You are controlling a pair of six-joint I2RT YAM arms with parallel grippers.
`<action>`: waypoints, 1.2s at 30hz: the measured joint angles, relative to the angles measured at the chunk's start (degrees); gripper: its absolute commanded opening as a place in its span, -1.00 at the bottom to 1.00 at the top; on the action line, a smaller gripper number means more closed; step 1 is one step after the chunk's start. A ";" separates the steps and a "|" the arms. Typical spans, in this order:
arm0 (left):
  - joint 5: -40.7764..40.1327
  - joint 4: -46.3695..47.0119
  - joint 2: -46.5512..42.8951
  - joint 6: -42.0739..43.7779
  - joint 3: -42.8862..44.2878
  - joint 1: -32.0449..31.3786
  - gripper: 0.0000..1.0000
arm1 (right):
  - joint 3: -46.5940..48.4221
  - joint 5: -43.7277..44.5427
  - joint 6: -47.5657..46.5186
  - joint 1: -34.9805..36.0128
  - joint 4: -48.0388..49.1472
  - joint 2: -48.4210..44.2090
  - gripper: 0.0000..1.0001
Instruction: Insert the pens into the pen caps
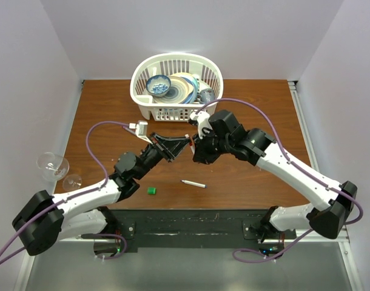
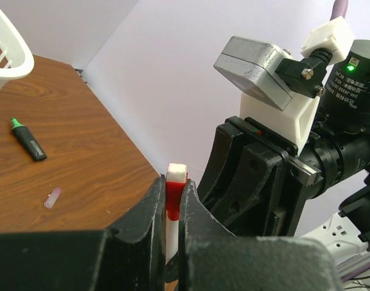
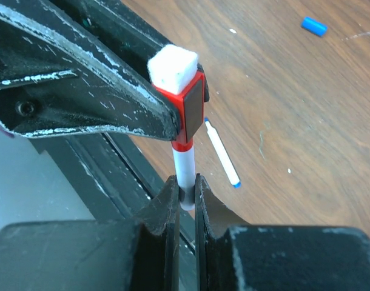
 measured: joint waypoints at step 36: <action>-1.53 -71.60 20.98 20.28 32.59 16.92 -1.00 | -23.52 5.49 16.63 -3.48 18.64 -30.77 0.62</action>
